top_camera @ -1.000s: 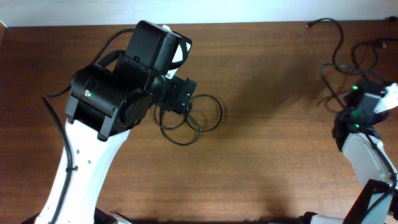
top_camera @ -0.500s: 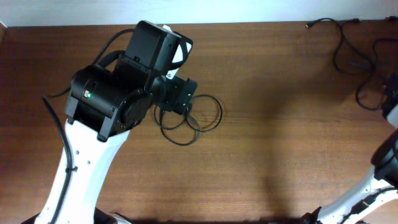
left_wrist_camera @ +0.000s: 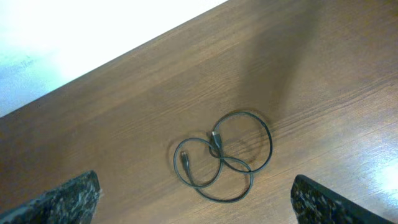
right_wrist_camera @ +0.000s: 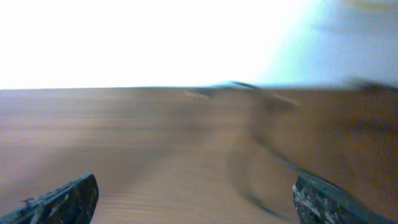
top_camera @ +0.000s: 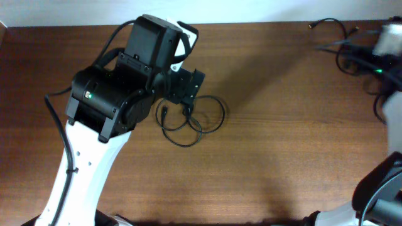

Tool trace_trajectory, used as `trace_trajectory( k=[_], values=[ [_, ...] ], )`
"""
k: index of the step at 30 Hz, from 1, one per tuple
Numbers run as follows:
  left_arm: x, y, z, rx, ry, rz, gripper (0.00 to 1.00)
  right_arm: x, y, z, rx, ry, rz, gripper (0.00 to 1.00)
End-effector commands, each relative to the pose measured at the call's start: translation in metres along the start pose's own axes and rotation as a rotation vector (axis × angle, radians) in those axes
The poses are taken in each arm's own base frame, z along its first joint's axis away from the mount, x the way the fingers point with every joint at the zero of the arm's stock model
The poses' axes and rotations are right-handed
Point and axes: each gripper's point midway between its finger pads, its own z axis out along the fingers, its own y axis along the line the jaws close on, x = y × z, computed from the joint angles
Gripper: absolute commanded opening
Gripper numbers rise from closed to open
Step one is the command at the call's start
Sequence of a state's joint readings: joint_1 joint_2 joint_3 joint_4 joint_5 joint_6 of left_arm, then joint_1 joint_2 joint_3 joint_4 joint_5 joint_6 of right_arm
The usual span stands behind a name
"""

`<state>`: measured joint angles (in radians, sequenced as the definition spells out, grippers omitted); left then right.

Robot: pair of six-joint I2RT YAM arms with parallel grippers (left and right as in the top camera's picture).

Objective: Untangle cables
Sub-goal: 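Reach the right gripper into the remaining coil and grasp a strand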

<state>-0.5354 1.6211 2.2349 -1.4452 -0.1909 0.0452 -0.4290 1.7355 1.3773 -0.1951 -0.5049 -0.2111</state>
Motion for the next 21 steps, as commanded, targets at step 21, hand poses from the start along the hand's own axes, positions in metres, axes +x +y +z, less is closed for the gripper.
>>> trace_trajectory(
  k=[21],
  values=[
    [-0.025, 0.143, -0.018, -0.367, -0.188, -0.29, 0.99, 0.214, 0.475, -0.031, -0.997, 0.589, -0.535, 0.99]
  ],
)
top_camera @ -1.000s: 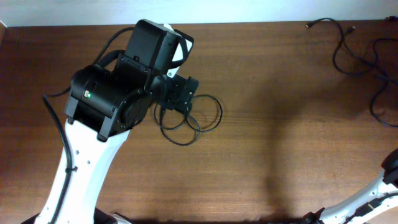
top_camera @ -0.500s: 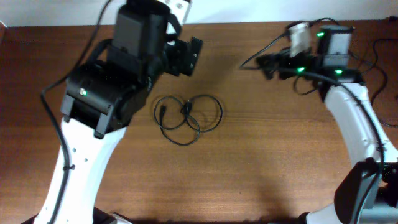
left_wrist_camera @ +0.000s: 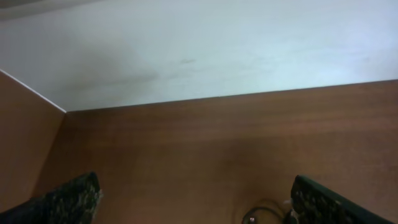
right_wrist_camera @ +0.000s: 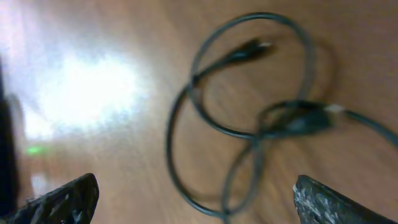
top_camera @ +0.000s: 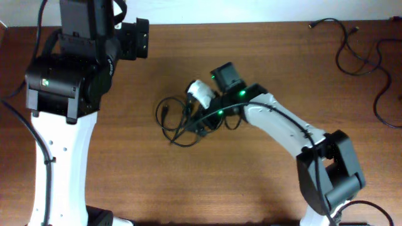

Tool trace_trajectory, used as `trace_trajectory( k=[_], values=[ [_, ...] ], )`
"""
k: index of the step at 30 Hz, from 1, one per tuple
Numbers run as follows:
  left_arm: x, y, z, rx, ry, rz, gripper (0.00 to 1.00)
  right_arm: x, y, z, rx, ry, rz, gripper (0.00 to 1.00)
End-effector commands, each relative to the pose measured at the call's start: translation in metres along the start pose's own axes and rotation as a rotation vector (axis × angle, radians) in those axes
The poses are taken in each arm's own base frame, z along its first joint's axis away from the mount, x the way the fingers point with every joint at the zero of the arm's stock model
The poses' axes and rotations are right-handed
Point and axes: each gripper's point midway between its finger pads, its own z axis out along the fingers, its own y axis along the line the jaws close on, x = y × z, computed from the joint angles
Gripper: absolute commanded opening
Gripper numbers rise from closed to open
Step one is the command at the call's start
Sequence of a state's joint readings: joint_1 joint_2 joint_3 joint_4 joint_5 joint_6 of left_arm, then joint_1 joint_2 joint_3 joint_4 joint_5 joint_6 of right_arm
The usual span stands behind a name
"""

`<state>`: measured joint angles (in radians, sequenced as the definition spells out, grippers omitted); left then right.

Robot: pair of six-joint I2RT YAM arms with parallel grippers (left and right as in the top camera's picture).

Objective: Untangle cables
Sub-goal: 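Reach the right gripper into the remaining coil and grasp a strand, then lift the strand up and right with the right gripper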

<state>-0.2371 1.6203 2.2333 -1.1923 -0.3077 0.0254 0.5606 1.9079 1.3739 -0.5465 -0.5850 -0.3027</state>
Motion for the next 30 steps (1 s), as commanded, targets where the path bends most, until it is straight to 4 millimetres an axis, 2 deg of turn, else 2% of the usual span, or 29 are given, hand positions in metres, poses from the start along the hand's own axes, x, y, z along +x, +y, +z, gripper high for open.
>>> trace_trajectory(
  k=[1, 3, 6, 9, 13, 18, 20, 21, 23, 25, 27, 29, 30],
  values=[
    [0.001, 0.007, -0.008, -0.017, -0.001, -0.016, 0.99, 0.011, 0.02, 0.026, -0.05, 0.054, -0.082, 1.0],
    [0.004, 0.009, -0.008, -0.021, 0.01, -0.013, 0.99, 0.02, 0.021, 0.038, -0.041, 0.094, -0.084, 0.97],
    [0.012, 0.011, -0.007, -0.024, 0.043, -0.006, 0.99, 0.04, 0.005, 0.048, 0.026, 0.157, -0.078, 0.97],
    [0.014, 0.011, -0.007, -0.024, 0.05, -0.004, 0.99, 0.031, -0.004, 0.047, 0.056, 0.127, -0.115, 0.97],
    [0.016, 0.011, -0.008, -0.024, 0.057, -0.002, 0.99, 0.011, -0.006, 0.034, 0.071, 0.112, -0.106, 0.97],
    [0.018, 0.011, -0.008, -0.024, 0.068, 0.001, 0.99, 0.015, -0.027, 0.026, 0.113, 0.113, -0.072, 0.96],
    [0.021, 0.011, -0.008, -0.025, 0.079, 0.005, 0.99, 0.019, -0.032, 0.029, 0.113, 0.12, -0.066, 0.96],
    [0.023, 0.011, -0.008, -0.024, 0.087, 0.008, 0.99, 0.021, -0.032, 0.031, 0.111, 0.124, -0.064, 0.93],
    [0.024, 0.011, -0.008, -0.024, 0.089, 0.008, 0.99, 0.028, -0.036, 0.04, 0.105, 0.141, -0.054, 0.91],
    [0.024, 0.011, -0.008, -0.025, 0.09, 0.009, 0.99, 0.038, -0.038, 0.048, 0.096, 0.166, -0.04, 0.77],
    [0.024, 0.011, -0.008, -0.024, 0.09, 0.009, 0.99, 0.037, -0.04, 0.049, 0.098, 0.16, -0.043, 0.04],
    [0.024, 0.011, -0.008, -0.024, 0.09, 0.009, 0.99, 0.03, -0.041, 0.047, 0.105, 0.142, -0.052, 0.04],
    [0.024, 0.011, -0.008, -0.024, 0.09, 0.009, 0.99, 0.017, -0.038, 0.037, 0.11, 0.121, -0.063, 0.04]
  ],
)
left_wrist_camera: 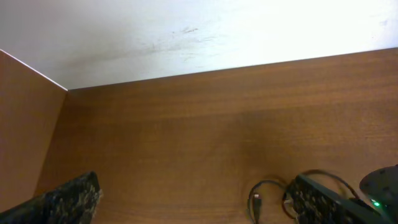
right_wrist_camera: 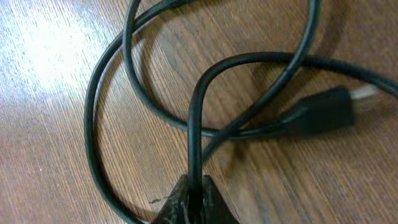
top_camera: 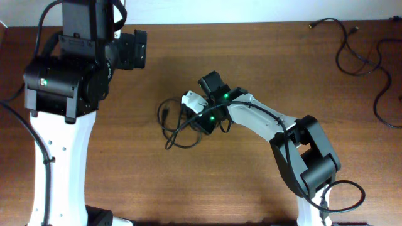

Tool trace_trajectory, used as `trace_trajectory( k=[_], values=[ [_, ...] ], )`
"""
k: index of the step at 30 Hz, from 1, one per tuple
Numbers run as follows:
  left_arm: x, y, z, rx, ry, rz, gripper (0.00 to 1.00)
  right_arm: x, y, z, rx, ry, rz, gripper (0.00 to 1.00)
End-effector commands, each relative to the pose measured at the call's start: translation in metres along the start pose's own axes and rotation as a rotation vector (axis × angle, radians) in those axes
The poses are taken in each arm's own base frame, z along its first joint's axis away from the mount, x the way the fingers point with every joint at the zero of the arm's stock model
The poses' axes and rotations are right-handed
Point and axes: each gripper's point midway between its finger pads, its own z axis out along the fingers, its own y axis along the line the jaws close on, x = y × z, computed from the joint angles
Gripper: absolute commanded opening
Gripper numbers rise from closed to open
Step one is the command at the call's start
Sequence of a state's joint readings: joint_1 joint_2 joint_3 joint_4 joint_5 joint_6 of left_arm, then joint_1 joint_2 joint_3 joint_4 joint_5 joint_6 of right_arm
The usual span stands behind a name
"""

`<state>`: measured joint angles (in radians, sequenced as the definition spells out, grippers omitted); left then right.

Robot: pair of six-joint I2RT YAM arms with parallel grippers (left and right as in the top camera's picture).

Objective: Untangle cables
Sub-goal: 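Lift the strand up and right with the right gripper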

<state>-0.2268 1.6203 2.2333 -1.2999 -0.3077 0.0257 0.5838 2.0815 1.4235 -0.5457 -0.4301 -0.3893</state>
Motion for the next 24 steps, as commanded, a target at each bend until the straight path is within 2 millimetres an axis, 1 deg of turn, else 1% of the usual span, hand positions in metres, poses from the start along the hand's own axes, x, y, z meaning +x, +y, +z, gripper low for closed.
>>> trace_trajectory(
  k=[1, 2, 3, 4, 5, 6, 7, 8, 9, 10, 11, 12, 13, 14, 15, 16, 17, 18, 19, 20, 21, 22, 23, 24],
  values=[
    [-0.001, 0.007, -0.008, -0.017, -0.015, -0.02, 0.99, -0.037, 0.001, -0.036, 0.027, -0.068, -0.029, 0.04],
    [-0.001, 0.007, -0.008, -0.017, -0.015, -0.02, 0.99, -0.06, 0.004, -0.071, 0.062, -0.094, -0.043, 0.04],
    [-0.001, 0.007, -0.008, -0.017, -0.015, -0.02, 0.99, -0.074, 0.006, -0.103, 0.099, -0.101, -0.041, 0.04],
    [-0.001, 0.007, -0.008, -0.017, -0.014, -0.019, 0.99, -0.098, 0.012, -0.176, 0.181, -0.129, 0.005, 0.04],
    [-0.001, 0.007, -0.008, -0.017, -0.015, -0.02, 0.99, -0.107, 0.013, -0.216, 0.229, -0.16, 0.023, 0.04],
    [-0.001, 0.007, -0.008, -0.017, -0.015, -0.02, 0.99, -0.113, 0.014, -0.248, 0.266, -0.198, 0.039, 0.04],
    [-0.001, 0.007, -0.008, -0.017, -0.015, -0.02, 0.99, -0.123, 0.014, -0.295, 0.312, -0.272, 0.046, 0.04],
    [-0.001, 0.007, -0.008, -0.017, -0.015, -0.02, 0.99, -0.129, 0.011, -0.339, 0.369, -0.35, 0.048, 0.04],
    [-0.001, 0.007, -0.008, -0.017, -0.015, -0.02, 0.99, -0.132, 0.003, -0.381, 0.433, -0.437, 0.073, 0.04],
    [-0.001, 0.007, -0.008, -0.017, -0.014, -0.019, 0.99, -0.126, -0.016, -0.42, 0.513, -0.508, 0.112, 0.04],
    [-0.001, 0.007, -0.008, -0.017, -0.014, -0.019, 0.99, -0.119, -0.029, -0.433, 0.545, -0.526, 0.148, 0.04],
    [-0.001, 0.007, -0.008, -0.017, -0.014, -0.019, 0.99, -0.1, -0.057, -0.435, 0.567, -0.506, 0.238, 0.04],
    [-0.001, 0.007, -0.008, -0.017, -0.014, -0.02, 0.99, -0.077, -0.086, -0.414, 0.539, -0.431, 0.326, 0.04],
    [-0.001, 0.007, -0.008, -0.016, -0.014, -0.02, 0.99, -0.07, -0.092, -0.387, 0.435, -0.392, 0.365, 0.04],
    [0.0, 0.007, -0.008, -0.016, -0.011, -0.019, 0.99, -0.08, -0.082, -0.369, 0.293, -0.412, 0.352, 0.04],
    [0.001, 0.006, -0.008, -0.012, -0.006, -0.017, 0.99, -0.092, -0.071, -0.368, 0.231, -0.448, 0.319, 0.04],
    [0.004, 0.005, -0.008, -0.003, 0.004, -0.014, 0.99, -0.107, -0.055, -0.379, 0.192, -0.509, 0.282, 0.04],
    [0.006, 0.004, -0.006, -0.001, 0.016, -0.01, 0.99, -0.122, -0.034, -0.403, 0.194, -0.582, 0.238, 0.04],
    [0.009, 0.002, -0.002, 0.002, 0.029, -0.006, 0.99, -0.132, -0.01, -0.435, 0.231, -0.655, 0.165, 0.04],
    [0.012, -0.004, 0.004, 0.027, 0.043, -0.002, 0.99, -0.133, 0.001, -0.455, 0.274, -0.691, 0.135, 0.04],
    [0.013, -0.013, 0.011, 0.068, 0.056, 0.002, 0.99, -0.13, 0.003, -0.467, 0.322, -0.703, 0.134, 0.04],
    [0.013, -0.026, 0.02, 0.126, 0.07, 0.011, 0.99, -0.129, 0.009, -0.475, 0.341, -0.715, 0.127, 0.04],
    [0.014, -0.047, 0.032, 0.221, 0.087, 0.035, 0.99, -0.128, 0.013, -0.481, 0.355, -0.723, 0.12, 0.04],
    [0.014, -0.067, 0.044, 0.314, 0.098, 0.06, 0.99, -0.126, 0.01, -0.482, 0.38, -0.718, 0.13, 0.04]
  ],
)
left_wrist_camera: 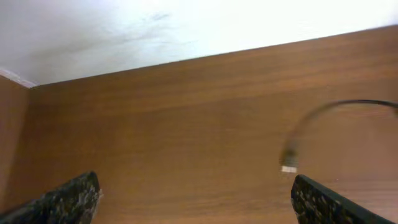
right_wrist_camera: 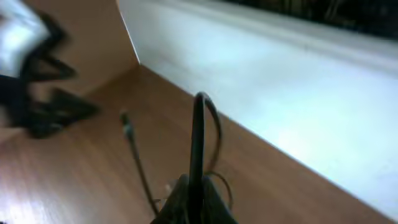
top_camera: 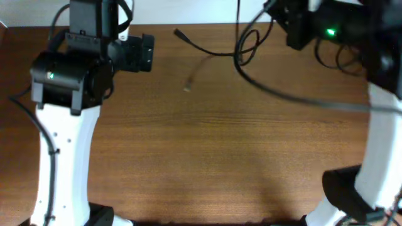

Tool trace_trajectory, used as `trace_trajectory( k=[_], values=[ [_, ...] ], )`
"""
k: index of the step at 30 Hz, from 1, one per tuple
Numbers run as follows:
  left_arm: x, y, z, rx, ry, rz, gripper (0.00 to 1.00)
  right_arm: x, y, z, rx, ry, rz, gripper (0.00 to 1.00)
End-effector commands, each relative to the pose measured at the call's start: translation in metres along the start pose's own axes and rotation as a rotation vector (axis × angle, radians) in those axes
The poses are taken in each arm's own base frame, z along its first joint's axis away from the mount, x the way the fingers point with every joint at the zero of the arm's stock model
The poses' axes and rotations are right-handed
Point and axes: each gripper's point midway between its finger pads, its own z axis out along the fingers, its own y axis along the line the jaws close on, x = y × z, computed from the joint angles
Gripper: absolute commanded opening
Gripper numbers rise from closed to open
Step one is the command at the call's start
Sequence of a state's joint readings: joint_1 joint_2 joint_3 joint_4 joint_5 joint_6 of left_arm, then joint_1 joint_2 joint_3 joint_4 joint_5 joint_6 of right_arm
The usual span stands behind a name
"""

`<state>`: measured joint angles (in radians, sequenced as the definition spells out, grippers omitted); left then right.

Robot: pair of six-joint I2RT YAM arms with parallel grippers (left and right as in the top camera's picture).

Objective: Untangle cables
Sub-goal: 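Lift the strand up and right with the right gripper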

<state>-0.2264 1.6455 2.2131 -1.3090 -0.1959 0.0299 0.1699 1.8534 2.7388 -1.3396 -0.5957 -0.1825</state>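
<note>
A black cable (top_camera: 248, 45) hangs in the air off my right gripper (right_wrist_camera: 194, 200), which is shut on one strand of it. One plug end (top_camera: 179, 32) trails toward the back, and another end (top_camera: 188, 84) dangles, blurred. A long strand (top_camera: 301, 99) runs off to the right. High at the back right, the right gripper (top_camera: 294, 24) is well above the table. My left gripper (left_wrist_camera: 199, 202) is open at the back left with nothing between its fingers. Its view catches a blurred white-tipped plug (left_wrist_camera: 289, 167) ahead to the right.
More black cables (top_camera: 353, 61) lie at the table's back right corner, partly behind the right arm. A white wall (left_wrist_camera: 155, 25) runs along the table's far edge. The left arm's white link (top_camera: 59, 150) stands over the left side.
My right gripper, then shut on a strand of the coil at mid-table, is now high at the back right. The cable is off the table, opened out and swinging. The left gripper stays open.
First my left gripper was open above the coiled cable at mid-table, with the right arm at the far right. Then the left arm was at the back left and the right gripper open over the coil. It was then shut on a strand, now held aloft.
</note>
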Motion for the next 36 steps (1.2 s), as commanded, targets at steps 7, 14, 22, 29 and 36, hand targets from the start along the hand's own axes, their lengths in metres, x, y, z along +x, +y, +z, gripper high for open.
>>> trace_trajectory(
  k=[7, 14, 22, 29, 36],
  values=[
    [-0.009, -0.136, 0.037, 0.785, -0.056, 0.234, 0.99, 0.015, -0.047, -0.009, 0.256, 0.071, 0.018, 0.04],
    [-0.031, -0.188, 0.016, 1.239, -0.299, 0.353, 0.99, 0.02, -0.06, -0.019, 0.281, 0.077, 0.048, 0.04],
    [-0.005, -0.252, 0.024, 1.621, -0.393, 0.438, 0.99, 0.023, -0.06, -0.019, 0.283, 0.088, 0.05, 0.04],
    [0.028, -0.316, 0.027, 1.721, -0.353, 0.527, 0.99, 0.025, -0.06, -0.019, 0.28, 0.094, 0.054, 0.04],
    [-0.002, -0.305, 0.028, 1.708, -0.428, 0.494, 0.99, 0.03, -0.058, -0.019, 0.276, 0.116, 0.065, 0.04]
  ],
)
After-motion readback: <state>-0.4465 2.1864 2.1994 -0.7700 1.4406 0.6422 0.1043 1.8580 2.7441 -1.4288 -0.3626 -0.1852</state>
